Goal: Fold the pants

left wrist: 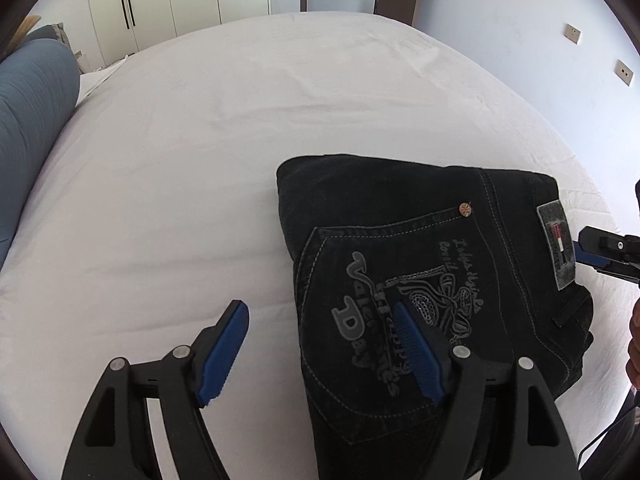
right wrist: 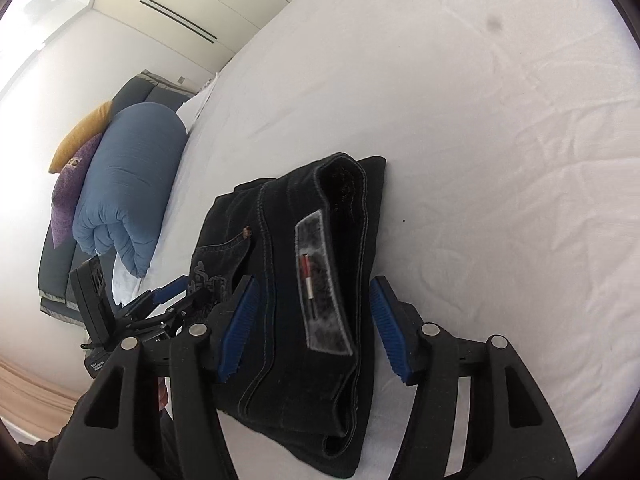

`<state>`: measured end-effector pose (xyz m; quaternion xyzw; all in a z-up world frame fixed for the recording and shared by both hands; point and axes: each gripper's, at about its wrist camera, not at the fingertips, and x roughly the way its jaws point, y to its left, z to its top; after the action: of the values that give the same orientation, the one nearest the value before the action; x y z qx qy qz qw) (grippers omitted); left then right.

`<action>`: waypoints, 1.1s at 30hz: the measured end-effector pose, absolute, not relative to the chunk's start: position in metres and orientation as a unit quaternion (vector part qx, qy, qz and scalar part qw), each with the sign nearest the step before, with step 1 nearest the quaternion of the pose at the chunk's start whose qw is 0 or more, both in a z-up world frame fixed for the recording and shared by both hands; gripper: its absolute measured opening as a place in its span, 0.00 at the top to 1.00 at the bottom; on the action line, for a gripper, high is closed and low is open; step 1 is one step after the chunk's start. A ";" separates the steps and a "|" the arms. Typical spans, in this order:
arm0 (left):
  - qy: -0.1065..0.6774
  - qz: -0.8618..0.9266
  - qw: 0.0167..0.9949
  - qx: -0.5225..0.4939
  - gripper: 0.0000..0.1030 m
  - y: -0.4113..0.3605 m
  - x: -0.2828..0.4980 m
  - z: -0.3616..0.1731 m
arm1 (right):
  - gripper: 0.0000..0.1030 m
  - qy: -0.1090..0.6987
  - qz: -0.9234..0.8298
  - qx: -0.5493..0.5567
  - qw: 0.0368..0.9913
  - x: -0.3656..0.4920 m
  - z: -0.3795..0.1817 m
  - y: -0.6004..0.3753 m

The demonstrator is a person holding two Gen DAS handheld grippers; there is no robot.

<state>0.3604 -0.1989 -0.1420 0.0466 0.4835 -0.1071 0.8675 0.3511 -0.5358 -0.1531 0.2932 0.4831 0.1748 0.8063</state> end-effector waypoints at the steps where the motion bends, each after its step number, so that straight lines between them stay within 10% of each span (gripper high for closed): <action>1: 0.476 -0.104 0.872 0.045 0.24 -0.204 0.354 -0.135 | 0.45 0.477 0.173 0.289 0.812 0.343 -0.144 -0.535; 5: 0.435 -0.084 0.895 0.045 0.00 -0.195 0.320 -0.105 | 0.45 0.441 0.147 0.254 0.848 0.300 -0.095 -0.521; 14: 0.262 -0.004 0.963 0.055 0.00 -0.196 0.201 0.003 | 0.22 0.249 0.055 0.083 0.963 0.161 0.041 -0.460; 17: 0.186 0.019 0.981 0.045 0.00 -0.192 0.148 0.048 | 0.01 0.140 0.020 0.035 0.989 0.103 0.083 -0.440; 22: 0.107 0.002 0.993 0.048 0.00 -0.184 0.092 0.109 | 0.00 0.032 -0.035 -0.003 0.999 0.036 0.137 -0.423; 33: 0.212 -0.023 0.976 0.040 0.00 -0.193 0.065 0.127 | 0.00 0.133 -0.012 0.038 0.990 -0.011 0.179 -0.410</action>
<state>0.0647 -0.1925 0.1268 0.0398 0.2119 -0.0228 0.9762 -0.0114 -0.4105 0.1786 0.0379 0.1332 -0.0119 0.9903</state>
